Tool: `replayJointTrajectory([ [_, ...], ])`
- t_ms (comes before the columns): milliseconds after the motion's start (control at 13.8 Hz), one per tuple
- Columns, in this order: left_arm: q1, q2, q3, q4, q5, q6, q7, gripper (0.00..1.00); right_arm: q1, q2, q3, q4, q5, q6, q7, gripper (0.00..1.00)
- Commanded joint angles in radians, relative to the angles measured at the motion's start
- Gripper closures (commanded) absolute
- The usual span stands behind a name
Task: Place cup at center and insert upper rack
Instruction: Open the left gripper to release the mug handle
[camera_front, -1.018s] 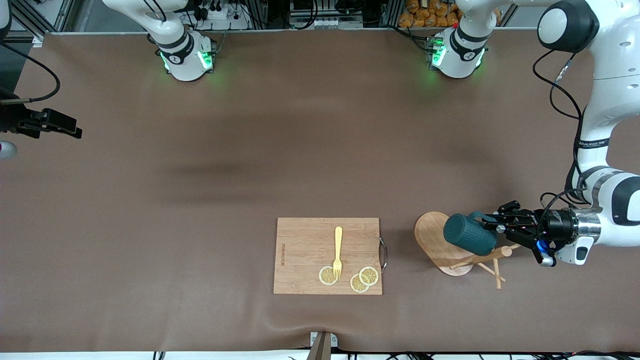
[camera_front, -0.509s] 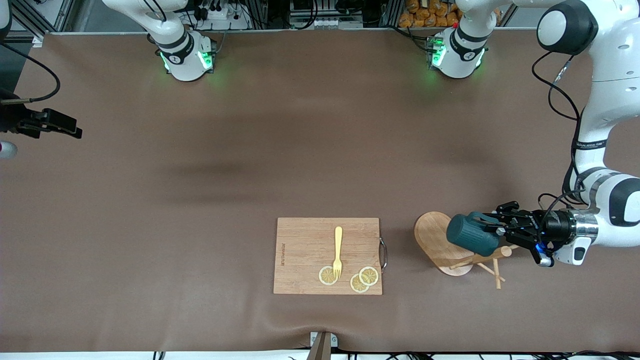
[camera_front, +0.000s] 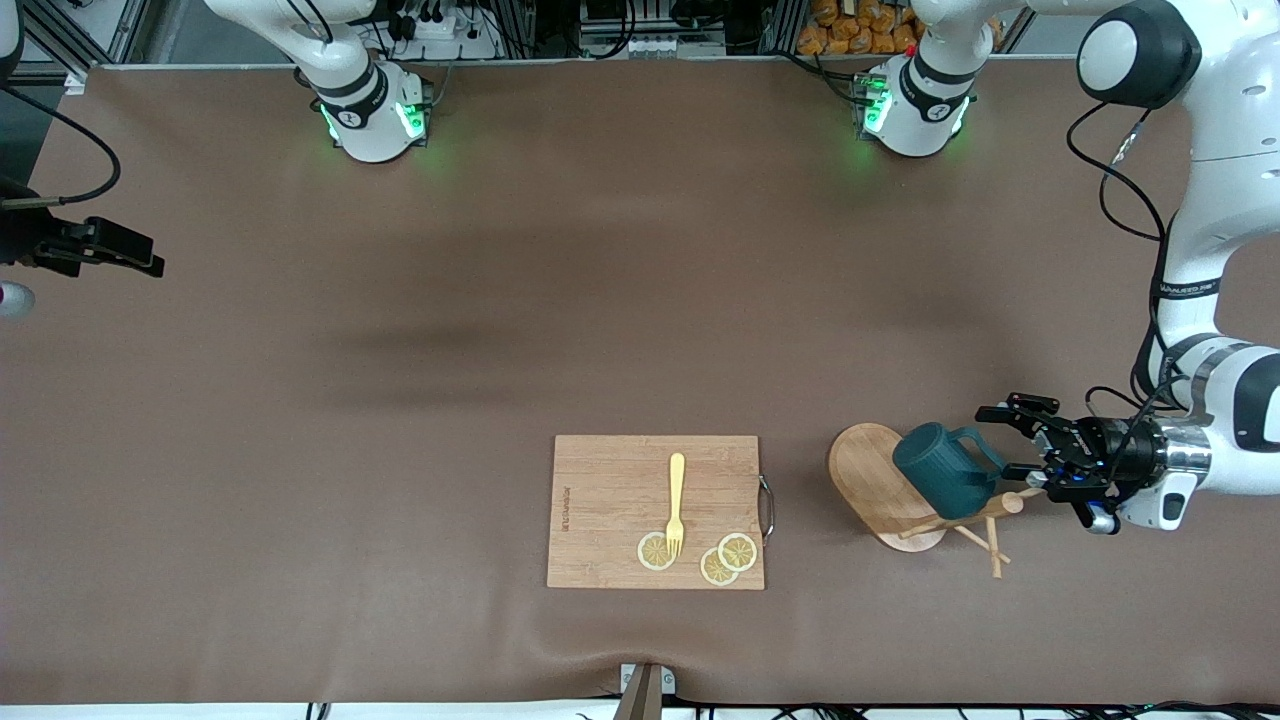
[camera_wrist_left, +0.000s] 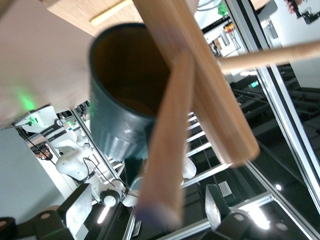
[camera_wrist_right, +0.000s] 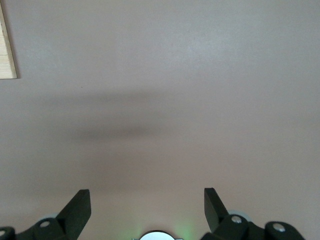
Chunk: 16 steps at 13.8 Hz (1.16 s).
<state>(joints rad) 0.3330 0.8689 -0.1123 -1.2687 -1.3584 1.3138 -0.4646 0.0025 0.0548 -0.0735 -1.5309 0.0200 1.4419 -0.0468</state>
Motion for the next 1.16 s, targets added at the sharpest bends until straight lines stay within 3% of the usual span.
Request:
replayJointTrajectory([
  [0,0.021,-0.031,-0.012,0.002,-0.019,-0.024,-0.023,0.00,0.005,-0.016,0.000,-0.012,0.014,0.003,0.018,0.00],
  [1091,0.037,-0.298,0.005,0.000,-0.004,-0.050,-0.166,0.00,-0.001,-0.021,-0.003,-0.011,-0.026,0.005,0.009,0.00],
])
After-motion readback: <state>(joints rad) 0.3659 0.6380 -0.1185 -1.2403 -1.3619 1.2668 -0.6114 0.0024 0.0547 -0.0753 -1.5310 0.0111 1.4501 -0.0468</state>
